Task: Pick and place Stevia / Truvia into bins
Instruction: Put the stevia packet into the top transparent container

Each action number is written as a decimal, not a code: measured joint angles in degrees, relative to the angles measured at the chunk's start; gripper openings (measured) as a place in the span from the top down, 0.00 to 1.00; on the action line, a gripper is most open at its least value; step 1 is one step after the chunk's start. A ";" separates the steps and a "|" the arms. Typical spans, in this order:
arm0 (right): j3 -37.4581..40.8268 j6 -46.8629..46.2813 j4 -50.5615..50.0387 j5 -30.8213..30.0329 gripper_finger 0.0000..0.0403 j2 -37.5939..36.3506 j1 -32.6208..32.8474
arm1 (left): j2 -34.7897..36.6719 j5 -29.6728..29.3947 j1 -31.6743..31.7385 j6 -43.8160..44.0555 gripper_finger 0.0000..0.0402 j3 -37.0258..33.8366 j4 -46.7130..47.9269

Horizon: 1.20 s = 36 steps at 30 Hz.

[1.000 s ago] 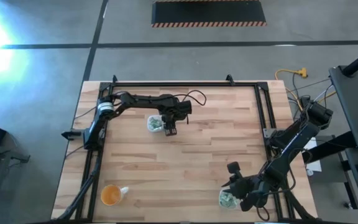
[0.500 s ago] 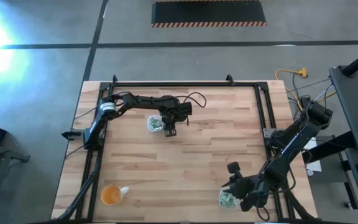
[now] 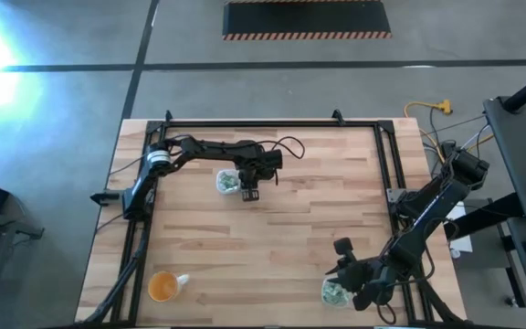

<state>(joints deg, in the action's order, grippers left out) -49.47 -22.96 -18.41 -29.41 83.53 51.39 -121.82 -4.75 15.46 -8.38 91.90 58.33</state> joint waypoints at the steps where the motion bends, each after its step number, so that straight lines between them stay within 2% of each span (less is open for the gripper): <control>1: 0.00 0.01 0.01 0.00 0.83 0.00 0.00 | 0.00 0.14 0.00 -0.04 0.86 0.00 -0.04; 4: 0.00 0.00 0.00 0.00 0.83 0.00 0.00 | 0.00 -0.07 -0.02 -1.04 0.96 0.00 -0.18; 6: 0.00 0.02 0.02 0.00 0.83 0.00 0.00 | 0.13 -0.07 -0.02 -1.45 0.98 0.04 -0.20; 16: 0.00 0.02 0.03 -0.01 0.83 0.00 -0.01 | 3.35 -0.28 -0.36 -1.51 1.00 2.37 -0.35; 25: 0.00 0.02 -0.02 -0.02 0.83 0.00 0.00 | 11.41 -0.76 -1.66 -0.60 1.00 1.89 0.95; 31: 0.00 0.01 0.08 -0.02 0.83 0.00 0.00 | 17.30 -4.90 -2.40 4.26 1.00 -1.09 3.77; 36: 0.00 0.00 0.27 0.00 0.83 0.00 0.00 | 20.27 -5.71 -2.45 5.65 1.00 -6.73 4.05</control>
<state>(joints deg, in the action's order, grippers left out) -49.47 -22.96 -18.15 -29.41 83.53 51.40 -101.55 -10.46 13.02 -2.72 85.17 62.37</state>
